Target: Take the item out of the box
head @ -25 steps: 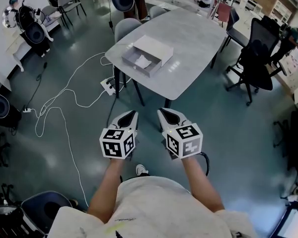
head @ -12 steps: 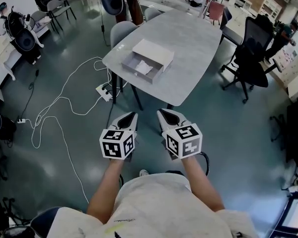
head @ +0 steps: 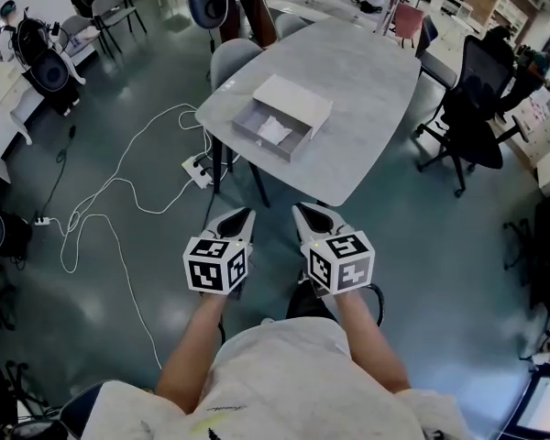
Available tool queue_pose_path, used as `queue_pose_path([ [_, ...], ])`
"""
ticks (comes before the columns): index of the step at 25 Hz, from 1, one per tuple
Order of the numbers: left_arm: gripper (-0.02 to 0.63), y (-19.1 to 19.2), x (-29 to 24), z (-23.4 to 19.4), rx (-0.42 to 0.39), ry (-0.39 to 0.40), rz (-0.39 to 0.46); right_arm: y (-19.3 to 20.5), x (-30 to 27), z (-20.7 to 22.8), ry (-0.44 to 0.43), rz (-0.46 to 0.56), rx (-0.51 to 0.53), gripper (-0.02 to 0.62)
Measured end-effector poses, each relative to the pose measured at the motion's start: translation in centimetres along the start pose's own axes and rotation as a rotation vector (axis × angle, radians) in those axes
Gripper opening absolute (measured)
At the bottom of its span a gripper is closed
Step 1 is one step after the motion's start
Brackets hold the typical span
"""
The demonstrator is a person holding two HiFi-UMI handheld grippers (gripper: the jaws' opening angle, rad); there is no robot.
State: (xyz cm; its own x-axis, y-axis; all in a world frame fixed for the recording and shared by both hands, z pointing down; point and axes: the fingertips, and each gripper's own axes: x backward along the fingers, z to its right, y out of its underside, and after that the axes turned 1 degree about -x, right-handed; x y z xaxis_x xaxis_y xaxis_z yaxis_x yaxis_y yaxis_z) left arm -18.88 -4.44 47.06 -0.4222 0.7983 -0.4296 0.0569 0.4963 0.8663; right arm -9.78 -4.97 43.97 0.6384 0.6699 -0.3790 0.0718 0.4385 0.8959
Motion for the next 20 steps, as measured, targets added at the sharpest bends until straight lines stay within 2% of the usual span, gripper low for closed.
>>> queue_pose_path([
  [7, 0.023, -0.9, -3.3, -1.1, -0.001, -0.027, -0.036, -1.2, -3.0, 2.8, -0.030, -0.007, -0.018, 0.005],
  [20, 0.023, -4.0, -13.2, -1.6, -0.032, -0.035, -0.084, -3.9, -8.0, 11.0, -0.060, -0.024, -0.041, 0.005],
])
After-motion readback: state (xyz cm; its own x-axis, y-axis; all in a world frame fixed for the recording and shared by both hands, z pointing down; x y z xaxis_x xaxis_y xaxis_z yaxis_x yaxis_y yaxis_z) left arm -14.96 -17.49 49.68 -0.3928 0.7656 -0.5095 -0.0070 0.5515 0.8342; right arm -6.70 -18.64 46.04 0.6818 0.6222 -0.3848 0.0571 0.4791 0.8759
